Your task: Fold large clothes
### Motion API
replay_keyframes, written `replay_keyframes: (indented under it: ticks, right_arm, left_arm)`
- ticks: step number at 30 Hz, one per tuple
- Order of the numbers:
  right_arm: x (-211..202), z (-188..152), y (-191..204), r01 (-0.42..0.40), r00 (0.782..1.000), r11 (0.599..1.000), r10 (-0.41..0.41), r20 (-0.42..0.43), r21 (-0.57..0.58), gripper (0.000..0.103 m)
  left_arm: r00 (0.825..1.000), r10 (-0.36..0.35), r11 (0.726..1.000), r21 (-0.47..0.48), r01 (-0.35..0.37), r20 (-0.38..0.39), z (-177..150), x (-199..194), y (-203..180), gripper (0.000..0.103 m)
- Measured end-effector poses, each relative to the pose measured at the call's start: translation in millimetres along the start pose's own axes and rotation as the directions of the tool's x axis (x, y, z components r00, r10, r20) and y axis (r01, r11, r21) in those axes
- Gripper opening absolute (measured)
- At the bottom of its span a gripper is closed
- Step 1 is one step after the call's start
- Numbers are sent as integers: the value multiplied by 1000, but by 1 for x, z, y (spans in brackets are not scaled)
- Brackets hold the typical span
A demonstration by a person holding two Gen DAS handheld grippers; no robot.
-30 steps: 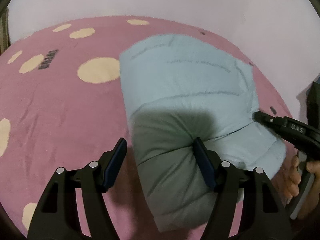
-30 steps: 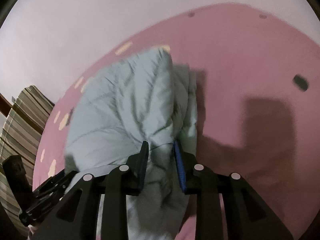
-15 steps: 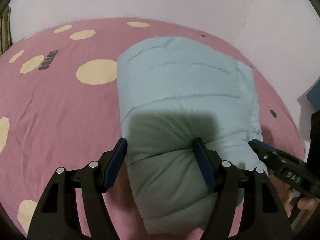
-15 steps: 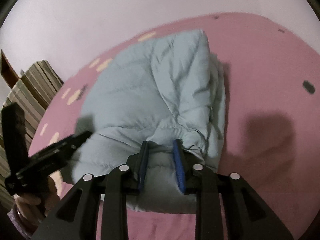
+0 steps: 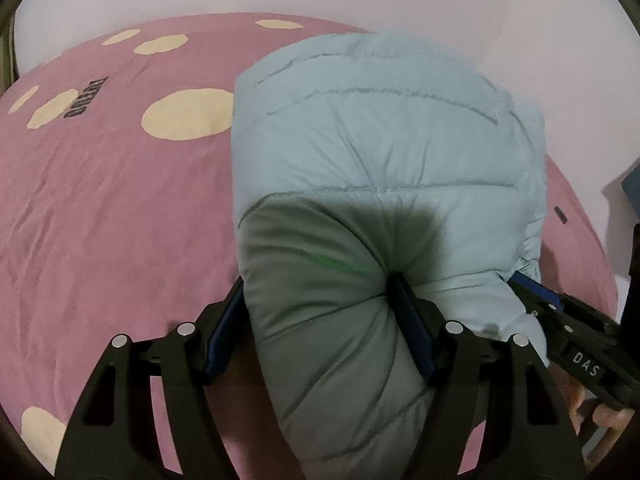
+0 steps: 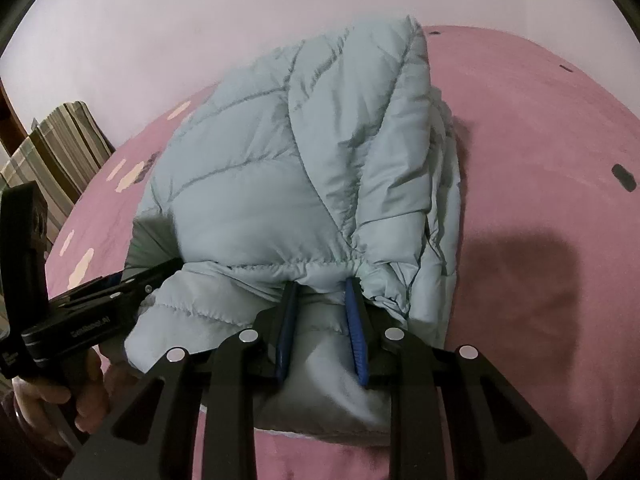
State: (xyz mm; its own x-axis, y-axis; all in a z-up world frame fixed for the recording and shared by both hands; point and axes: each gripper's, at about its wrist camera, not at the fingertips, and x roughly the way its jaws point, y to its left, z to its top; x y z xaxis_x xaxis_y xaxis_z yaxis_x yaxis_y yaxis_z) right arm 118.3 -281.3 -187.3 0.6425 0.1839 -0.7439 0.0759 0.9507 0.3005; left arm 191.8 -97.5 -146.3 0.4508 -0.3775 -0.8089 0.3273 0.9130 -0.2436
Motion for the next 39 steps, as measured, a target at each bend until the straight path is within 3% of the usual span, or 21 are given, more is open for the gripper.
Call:
replay_keyframes:
  ticks: [5, 10, 15, 19, 26, 39]
  right_arm:
    - [-19, 7, 0, -6, 1000, 1000, 6, -9, 5, 30]
    - [-41, 40, 7, -32, 998, 999, 31, 52, 18, 31]
    - [-47, 93, 11, -3, 990, 1000, 3, 142, -2, 31]
    - [-21, 120, 3, 18, 991, 1000, -21, 133, 24, 31]
    - [22, 111, -13, 74, 993, 997, -76, 88, 34, 31]
    - [73, 102, -27, 93, 995, 995, -95, 44, 38, 36]
  left_arm:
    - [1000, 4, 1000, -14, -4, 6, 6, -26, -2, 70]
    - [994, 7, 1000, 8, -8, 106, 37, -56, -8, 70]
    - [988, 40, 999, 0, -40, 152, 85, -50, -15, 70]
    - [986, 86, 996, -27, -82, 145, 104, -27, -20, 70]
    - [992, 96, 991, -105, -88, 81, 97, 23, -7, 70]
    - [991, 126, 988, -94, -122, 47, 92, 68, -2, 78]
